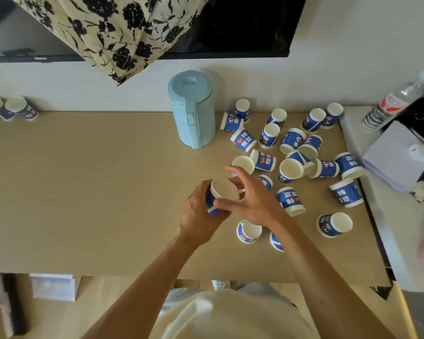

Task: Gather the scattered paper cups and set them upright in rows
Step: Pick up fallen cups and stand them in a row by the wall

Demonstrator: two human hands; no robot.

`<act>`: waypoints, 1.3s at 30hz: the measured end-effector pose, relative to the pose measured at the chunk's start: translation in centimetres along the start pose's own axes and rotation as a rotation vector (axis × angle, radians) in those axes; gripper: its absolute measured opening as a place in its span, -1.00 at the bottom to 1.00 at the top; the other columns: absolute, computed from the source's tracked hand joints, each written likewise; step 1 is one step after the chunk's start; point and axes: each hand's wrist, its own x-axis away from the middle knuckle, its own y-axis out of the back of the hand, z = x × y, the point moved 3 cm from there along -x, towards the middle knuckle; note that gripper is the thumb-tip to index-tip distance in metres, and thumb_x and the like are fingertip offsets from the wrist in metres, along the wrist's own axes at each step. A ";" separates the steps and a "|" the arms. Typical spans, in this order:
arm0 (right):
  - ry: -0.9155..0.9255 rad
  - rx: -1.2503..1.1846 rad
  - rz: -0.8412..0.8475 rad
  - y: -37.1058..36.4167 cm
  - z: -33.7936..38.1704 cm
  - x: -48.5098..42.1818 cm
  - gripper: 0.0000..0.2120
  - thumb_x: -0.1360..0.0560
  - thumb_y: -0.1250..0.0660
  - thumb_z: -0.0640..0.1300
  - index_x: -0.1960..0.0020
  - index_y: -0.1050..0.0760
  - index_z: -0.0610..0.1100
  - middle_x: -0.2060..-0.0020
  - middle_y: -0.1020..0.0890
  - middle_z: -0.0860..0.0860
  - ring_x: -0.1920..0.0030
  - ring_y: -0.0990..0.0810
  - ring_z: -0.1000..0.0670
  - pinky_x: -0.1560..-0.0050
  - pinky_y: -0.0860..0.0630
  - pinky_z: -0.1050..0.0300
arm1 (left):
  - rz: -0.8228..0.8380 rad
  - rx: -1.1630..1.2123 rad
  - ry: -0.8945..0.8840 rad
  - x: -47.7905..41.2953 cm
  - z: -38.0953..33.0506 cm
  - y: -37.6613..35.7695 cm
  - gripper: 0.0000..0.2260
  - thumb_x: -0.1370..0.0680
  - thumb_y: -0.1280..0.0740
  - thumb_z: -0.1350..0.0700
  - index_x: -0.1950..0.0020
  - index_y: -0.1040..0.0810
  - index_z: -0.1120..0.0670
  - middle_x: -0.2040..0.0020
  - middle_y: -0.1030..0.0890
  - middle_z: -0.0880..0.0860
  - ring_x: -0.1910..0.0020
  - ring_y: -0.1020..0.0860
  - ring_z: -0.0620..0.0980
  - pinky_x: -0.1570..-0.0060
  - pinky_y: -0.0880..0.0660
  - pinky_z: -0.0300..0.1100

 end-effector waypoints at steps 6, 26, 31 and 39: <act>-0.223 0.362 -0.059 0.0 -3.6 0.0 -0.51 -0.60 -0.30 0.16 -0.41 -0.39 -0.09 -0.26 -0.57 -0.08 -0.25 -0.57 -0.13 -0.13 -0.48 0.03 | -0.078 0.006 0.138 0.5 1.8 1.7 -0.50 -0.32 -0.62 0.18 -0.19 -0.52 0.02 0.02 -0.58 -0.25 0.02 -0.52 -0.46 0.12 -0.41 -0.55; -0.218 1.013 0.157 -7.6 -8.7 1.1 -0.43 -0.45 -0.44 0.15 -0.35 -0.34 -0.04 -0.18 -0.60 0.00 -0.19 -0.60 -0.06 -0.14 -0.51 0.02 | -0.183 -0.007 0.223 4.6 4.1 6.7 -0.46 -0.37 -0.60 0.18 -0.28 -0.49 0.04 -0.02 -0.50 -0.34 -0.03 -0.48 -0.52 0.09 -0.43 -0.57; -0.335 0.379 -0.016 -6.8 -4.7 0.2 -0.50 -0.34 -0.53 0.01 -0.19 -0.42 -0.06 -0.03 -0.63 0.01 -0.05 -0.63 -0.09 -0.13 -0.56 -0.04 | -0.238 0.015 0.269 5.5 5.1 9.0 -0.48 -0.36 -0.60 0.14 -0.23 -0.45 -0.07 0.01 -0.53 -0.30 0.02 -0.48 -0.53 0.15 -0.41 -0.58; -0.300 -0.289 -0.286 -10.6 1.4 0.1 -0.36 -0.31 -0.66 -0.08 -0.27 -0.41 0.01 0.06 -0.61 -0.01 0.15 -0.64 0.05 0.19 -0.52 0.19 | -0.246 0.080 0.228 6.8 7.3 16.3 -0.51 -0.38 -0.58 0.12 -0.18 -0.42 -0.13 0.03 -0.56 -0.27 0.05 -0.49 -0.49 0.21 -0.40 -0.57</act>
